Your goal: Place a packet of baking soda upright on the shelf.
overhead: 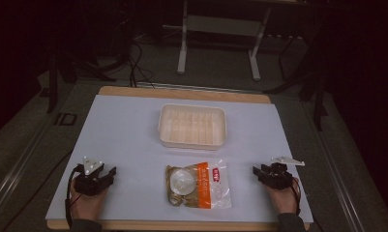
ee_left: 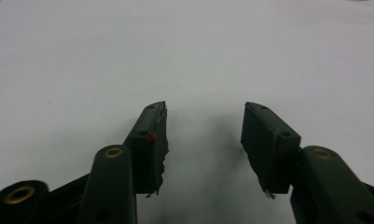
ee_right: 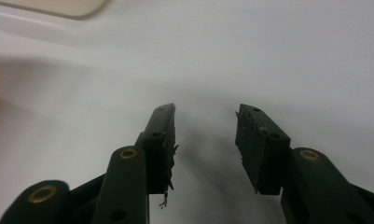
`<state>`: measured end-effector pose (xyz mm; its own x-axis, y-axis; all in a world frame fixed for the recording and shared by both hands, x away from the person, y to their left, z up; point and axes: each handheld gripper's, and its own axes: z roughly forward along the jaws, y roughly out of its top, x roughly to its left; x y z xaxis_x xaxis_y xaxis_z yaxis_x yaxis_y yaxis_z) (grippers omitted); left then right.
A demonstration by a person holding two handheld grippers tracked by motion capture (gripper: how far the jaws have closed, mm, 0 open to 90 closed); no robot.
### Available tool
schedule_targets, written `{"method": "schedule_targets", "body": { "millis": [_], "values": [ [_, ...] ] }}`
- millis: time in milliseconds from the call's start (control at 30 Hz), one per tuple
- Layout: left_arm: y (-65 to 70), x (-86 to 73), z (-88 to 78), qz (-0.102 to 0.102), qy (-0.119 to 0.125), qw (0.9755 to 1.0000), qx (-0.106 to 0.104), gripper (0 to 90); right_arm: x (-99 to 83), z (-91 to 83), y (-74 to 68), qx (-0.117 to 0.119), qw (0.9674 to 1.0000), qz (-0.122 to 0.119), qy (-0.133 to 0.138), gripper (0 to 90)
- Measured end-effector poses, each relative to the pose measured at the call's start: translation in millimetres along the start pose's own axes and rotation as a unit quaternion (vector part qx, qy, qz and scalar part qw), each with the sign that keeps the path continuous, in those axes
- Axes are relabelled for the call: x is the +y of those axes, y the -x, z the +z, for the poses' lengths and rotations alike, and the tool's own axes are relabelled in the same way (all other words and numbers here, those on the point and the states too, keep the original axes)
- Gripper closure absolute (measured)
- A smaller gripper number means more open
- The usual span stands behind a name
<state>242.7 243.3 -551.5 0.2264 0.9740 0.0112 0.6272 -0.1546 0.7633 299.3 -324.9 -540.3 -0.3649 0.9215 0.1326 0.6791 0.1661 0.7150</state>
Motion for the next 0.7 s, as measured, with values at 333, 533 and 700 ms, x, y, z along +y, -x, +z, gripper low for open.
{"method": "schedule_targets", "body": {
  "millis": [333,533,700],
  "values": [
    [-3.5,-1.1,-2.3,-0.006,0.013,0.9995,-0.027,55.9,7.9,-8.7,-16.5,0.047,0.9987,-0.017,0.001,57.2],
    [-4.5,-1.1,-2.2,-0.007,0.014,0.9993,-0.034,56.1,12.2,-13.2,-22.9,0.074,0.9971,-0.019,0.005,57.2],
    [-3.0,-1.0,-2.4,0.0,0.014,0.9994,-0.031,54.9,14.6,-13.6,-28.9,0.09,0.9957,-0.022,0.006,56.8]
  ]
}}
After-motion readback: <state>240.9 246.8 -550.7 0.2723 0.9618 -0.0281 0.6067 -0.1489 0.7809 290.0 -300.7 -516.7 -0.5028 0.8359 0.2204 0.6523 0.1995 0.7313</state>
